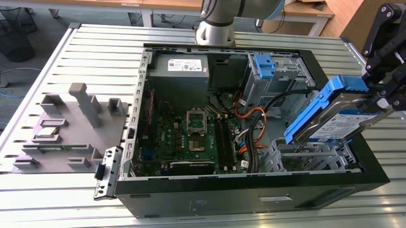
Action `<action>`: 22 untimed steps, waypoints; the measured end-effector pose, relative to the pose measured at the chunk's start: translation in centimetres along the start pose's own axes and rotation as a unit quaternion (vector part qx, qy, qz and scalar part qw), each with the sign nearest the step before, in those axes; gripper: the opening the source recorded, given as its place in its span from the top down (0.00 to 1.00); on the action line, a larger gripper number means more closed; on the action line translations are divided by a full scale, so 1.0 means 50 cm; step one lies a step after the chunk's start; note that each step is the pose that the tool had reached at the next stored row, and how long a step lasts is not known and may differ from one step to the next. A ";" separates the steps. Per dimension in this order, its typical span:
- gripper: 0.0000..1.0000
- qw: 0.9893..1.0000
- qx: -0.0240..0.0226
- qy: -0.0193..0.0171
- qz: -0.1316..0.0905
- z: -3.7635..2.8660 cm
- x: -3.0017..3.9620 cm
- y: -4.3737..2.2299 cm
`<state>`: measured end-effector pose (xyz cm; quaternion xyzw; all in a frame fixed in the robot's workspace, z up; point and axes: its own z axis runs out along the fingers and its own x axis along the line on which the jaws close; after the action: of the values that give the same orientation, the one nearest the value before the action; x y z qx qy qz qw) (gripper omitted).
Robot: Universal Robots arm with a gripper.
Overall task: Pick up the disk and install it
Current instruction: 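Pick up the disk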
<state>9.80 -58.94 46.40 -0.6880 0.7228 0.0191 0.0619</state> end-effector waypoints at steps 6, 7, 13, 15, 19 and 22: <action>0.65 1.000 0.000 0.000 0.000 0.001 0.000 0.000; 0.65 1.000 0.000 0.000 0.000 0.001 0.000 0.000; 0.65 1.000 0.000 0.000 0.000 0.005 -0.002 0.000; 0.65 1.000 0.000 0.000 0.000 0.009 -0.003 0.001; 0.65 1.000 0.000 0.000 0.000 0.013 -0.002 0.001; 0.65 1.000 0.000 0.000 0.000 0.016 -0.002 0.001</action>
<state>9.81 -58.75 45.62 -0.6879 0.7229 0.0194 0.0622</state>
